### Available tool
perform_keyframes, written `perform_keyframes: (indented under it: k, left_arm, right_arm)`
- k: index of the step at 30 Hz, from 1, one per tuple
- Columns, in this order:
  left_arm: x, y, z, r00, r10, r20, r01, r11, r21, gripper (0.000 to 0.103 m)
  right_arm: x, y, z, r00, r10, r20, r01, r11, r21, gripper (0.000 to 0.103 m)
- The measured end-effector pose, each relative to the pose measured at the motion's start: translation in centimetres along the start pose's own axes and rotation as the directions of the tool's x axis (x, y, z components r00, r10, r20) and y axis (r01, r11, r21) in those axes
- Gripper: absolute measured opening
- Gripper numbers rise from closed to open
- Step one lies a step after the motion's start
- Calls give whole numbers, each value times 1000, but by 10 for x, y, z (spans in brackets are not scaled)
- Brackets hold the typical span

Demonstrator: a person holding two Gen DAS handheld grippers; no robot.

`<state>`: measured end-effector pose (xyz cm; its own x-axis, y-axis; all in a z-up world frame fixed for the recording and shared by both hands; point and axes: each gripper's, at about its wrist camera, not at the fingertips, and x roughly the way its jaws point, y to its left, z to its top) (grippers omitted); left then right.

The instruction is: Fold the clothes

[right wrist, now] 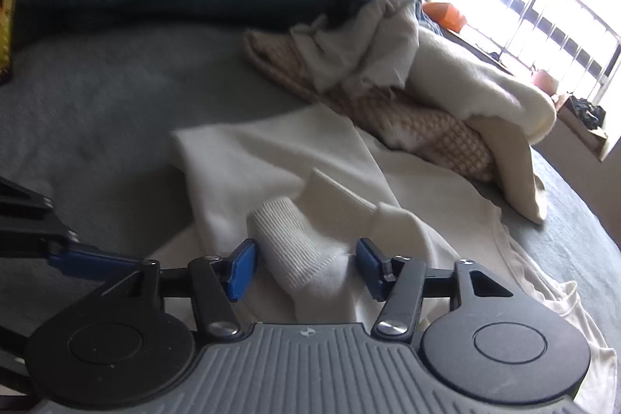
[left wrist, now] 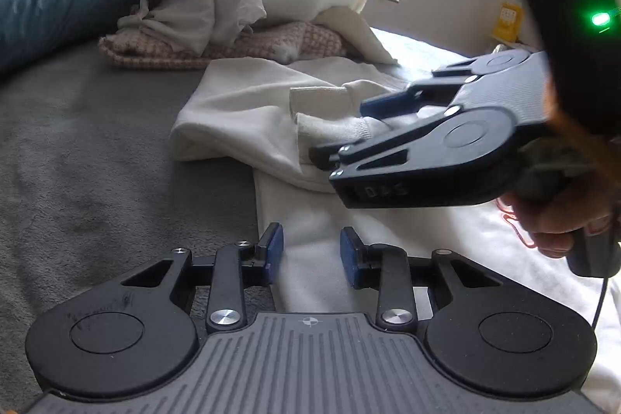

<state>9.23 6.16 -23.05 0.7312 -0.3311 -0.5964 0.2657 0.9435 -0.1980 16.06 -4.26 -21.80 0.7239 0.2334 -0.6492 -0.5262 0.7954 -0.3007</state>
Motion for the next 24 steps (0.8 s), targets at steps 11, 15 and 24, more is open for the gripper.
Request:
perform_keyframes:
  k: [11,15,24]
  left_arm:
    - [3,0,-1,1000,5,6,-5,1000,1,32]
    - [4,0,1,1000,12,5,-12,1000,-2,32]
    - [25,3,19,991,128,29,-128,992,15,34]
  right_arm:
    - [-47,-77,-14,986,-102,131,39,909,416,21]
    - [-68,-119,-28,970,-162,181,25,808,588,21]
    - [-83,-205,-70,955,-248,163,3,556,831,14]
